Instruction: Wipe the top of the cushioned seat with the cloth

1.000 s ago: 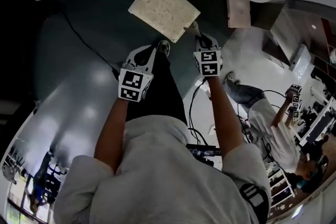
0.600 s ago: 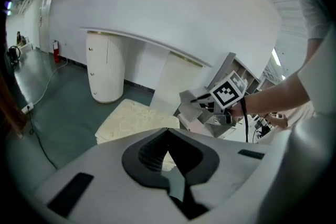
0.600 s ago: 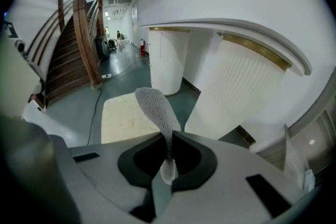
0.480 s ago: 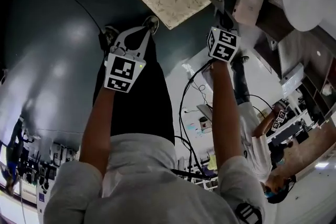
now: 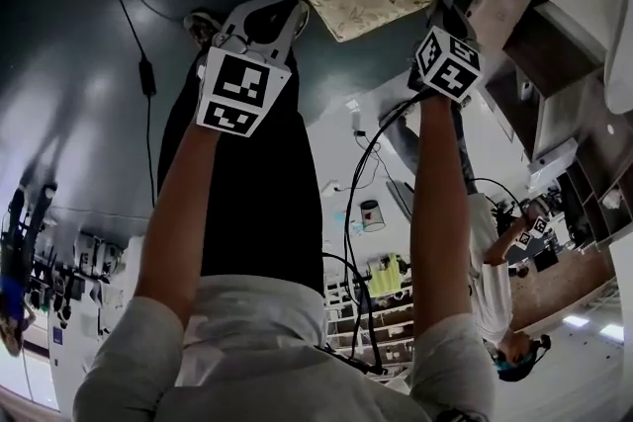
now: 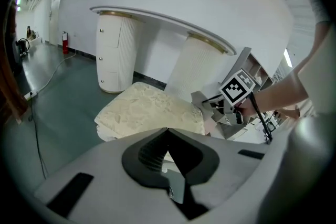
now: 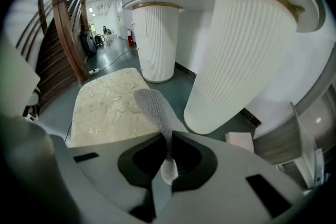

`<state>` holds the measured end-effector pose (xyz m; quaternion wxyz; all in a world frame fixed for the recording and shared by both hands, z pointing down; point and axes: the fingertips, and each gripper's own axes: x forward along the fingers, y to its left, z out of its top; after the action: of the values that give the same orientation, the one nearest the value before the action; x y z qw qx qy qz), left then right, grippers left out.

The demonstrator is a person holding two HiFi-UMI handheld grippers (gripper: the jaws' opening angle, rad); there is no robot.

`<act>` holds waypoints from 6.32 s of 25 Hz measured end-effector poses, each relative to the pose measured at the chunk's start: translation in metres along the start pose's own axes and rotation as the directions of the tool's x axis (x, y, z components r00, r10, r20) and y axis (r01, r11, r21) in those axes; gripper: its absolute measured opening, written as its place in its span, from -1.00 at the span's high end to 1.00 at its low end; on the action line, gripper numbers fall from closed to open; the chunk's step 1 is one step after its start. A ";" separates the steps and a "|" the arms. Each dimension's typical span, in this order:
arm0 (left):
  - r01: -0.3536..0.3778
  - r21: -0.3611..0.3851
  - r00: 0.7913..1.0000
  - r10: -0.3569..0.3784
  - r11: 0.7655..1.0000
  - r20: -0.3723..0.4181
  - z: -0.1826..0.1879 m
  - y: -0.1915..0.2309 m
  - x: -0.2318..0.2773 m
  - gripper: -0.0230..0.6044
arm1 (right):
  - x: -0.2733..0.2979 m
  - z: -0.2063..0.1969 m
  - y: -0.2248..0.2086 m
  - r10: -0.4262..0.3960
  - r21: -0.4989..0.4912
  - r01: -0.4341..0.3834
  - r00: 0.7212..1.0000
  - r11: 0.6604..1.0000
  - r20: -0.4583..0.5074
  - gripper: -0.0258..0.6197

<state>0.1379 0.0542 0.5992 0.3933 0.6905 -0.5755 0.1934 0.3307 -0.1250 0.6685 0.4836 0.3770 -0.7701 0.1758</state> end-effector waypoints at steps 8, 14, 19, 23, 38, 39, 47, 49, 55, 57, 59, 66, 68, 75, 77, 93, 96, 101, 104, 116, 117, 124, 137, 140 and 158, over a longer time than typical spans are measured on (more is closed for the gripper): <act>0.015 0.011 0.999 -0.015 1.000 -0.048 -0.026 0.007 -0.006 0.88 | -0.006 -0.022 0.038 0.040 -0.112 -0.040 0.999 0.993 -0.005 0.84; 0.013 0.056 0.998 -0.010 0.998 -0.057 -0.030 0.020 -0.017 0.88 | -0.012 -0.038 0.058 0.044 -0.012 -0.044 0.999 0.999 -0.004 0.84; 0.016 0.056 0.999 -0.013 0.998 -0.051 -0.036 0.022 -0.023 0.88 | -0.019 -0.045 0.078 0.069 -0.008 -0.069 0.998 0.998 -0.001 0.84; 0.028 0.076 0.998 -0.025 0.997 -0.051 -0.041 0.020 -0.031 0.88 | -0.025 -0.050 0.093 0.079 -0.020 -0.079 0.997 0.997 0.001 0.84; 0.037 0.084 0.998 -0.032 0.996 -0.059 -0.062 0.028 -0.050 0.88 | -0.043 -0.080 0.153 0.136 0.014 -0.136 0.990 0.991 -0.030 0.84; 0.038 0.084 0.998 -0.033 0.996 -0.058 -0.062 0.029 -0.051 0.88 | -0.044 -0.081 0.157 0.139 0.022 -0.138 0.990 0.990 -0.030 0.84; 0.040 0.088 0.998 -0.036 0.995 -0.046 -0.064 0.036 -0.056 0.88 | -0.045 -0.085 0.180 0.155 0.040 -0.154 0.987 0.987 -0.036 0.84; 0.037 0.087 0.999 -0.034 0.996 -0.039 -0.065 0.039 -0.058 0.88 | -0.044 -0.086 0.185 0.158 0.038 -0.156 0.987 0.987 -0.037 0.84; 0.036 0.065 0.999 -0.033 0.997 -0.033 -0.074 0.047 -0.066 0.88 | -0.046 -0.086 0.203 0.166 0.034 -0.165 0.985 0.986 -0.034 0.84; 0.037 0.066 0.999 -0.035 0.997 -0.033 -0.077 0.049 -0.067 0.88 | -0.045 -0.086 0.208 0.168 0.037 -0.166 0.985 0.985 -0.029 0.84; 0.041 0.069 0.999 -0.039 0.997 -0.031 -0.080 0.052 -0.070 0.88 | -0.046 -0.085 0.213 0.167 0.044 -0.166 0.986 0.985 -0.020 0.84; 0.058 0.078 0.998 -0.055 0.995 -0.034 -0.094 0.061 -0.075 0.88 | -0.044 -0.071 0.220 0.146 0.063 -0.147 0.989 0.987 0.035 0.84; 0.062 0.075 0.998 -0.059 0.995 -0.038 -0.097 0.061 -0.074 0.88 | -0.044 -0.066 0.217 0.142 0.071 -0.144 0.989 0.987 0.041 0.84; 0.071 0.075 0.997 -0.067 0.995 -0.046 -0.091 0.058 -0.078 0.88 | -0.036 -0.046 0.227 0.174 0.058 -0.177 0.983 0.982 0.060 0.84; 0.090 0.088 0.995 -0.085 0.992 -0.054 -0.088 0.052 -0.077 0.88 | -0.033 -0.041 0.228 0.183 0.063 -0.187 0.981 0.980 0.062 0.84; 0.072 0.081 0.995 -0.066 0.994 -0.074 -0.043 0.046 -0.037 0.88 | 0.000 -0.004 0.192 0.161 0.117 -0.171 0.983 0.978 0.091 0.84; 0.086 0.091 0.993 -0.078 0.992 -0.085 -0.031 0.041 -0.029 0.88 | 0.003 0.003 0.178 0.136 0.148 -0.150 0.986 0.978 0.100 0.84; 0.104 0.108 0.991 -0.094 0.989 -0.097 -0.010 0.035 -0.009 0.88 | 0.012 0.016 0.150 0.109 0.187 -0.127 0.989 0.974 0.100 0.84; 0.111 0.110 0.989 -0.100 0.988 -0.105 0.000 0.033 0.002 0.88 | 0.018 0.020 0.137 0.099 0.197 -0.114 0.991 0.974 0.087 0.84; 0.117 0.099 0.988 -0.106 0.988 -0.113 0.033 0.024 0.042 0.88 | 0.036 0.040 0.077 0.064 0.267 -0.083 0.995 0.960 0.081 0.84; 0.119 0.097 0.987 -0.107 0.988 -0.116 0.033 0.022 0.046 0.88 | 0.037 0.041 0.072 0.062 0.268 -0.081 0.995 0.960 0.080 0.84; 0.130 0.090 0.985 -0.118 0.987 -0.125 0.043 0.014 0.076 0.88 | 0.051 0.049 0.040 0.055 0.270 -0.076 0.995 0.960 0.083 0.84; 0.077 0.076 0.994 -0.070 0.994 -0.083 0.078 0.030 0.086 0.88 | 0.081 0.101 0.034 0.181 0.144 -0.189 0.981 0.971 0.063 0.84; 0.069 0.030 0.995 -0.066 0.997 -0.081 0.066 0.034 0.081 0.88 | 0.083 0.100 0.053 0.219 0.095 -0.223 0.975 0.970 0.044 0.84; 0.026 -0.036 0.998 -0.028 0.999 -0.049 0.018 0.067 0.016 0.88 | 0.063 0.074 0.100 0.211 0.016 -0.212 0.977 0.977 0.018 0.84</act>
<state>0.0757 0.0284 0.6213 0.4223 0.6859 -0.5596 0.1950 0.1942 -0.1322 0.6981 0.4526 0.2988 -0.8081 0.2302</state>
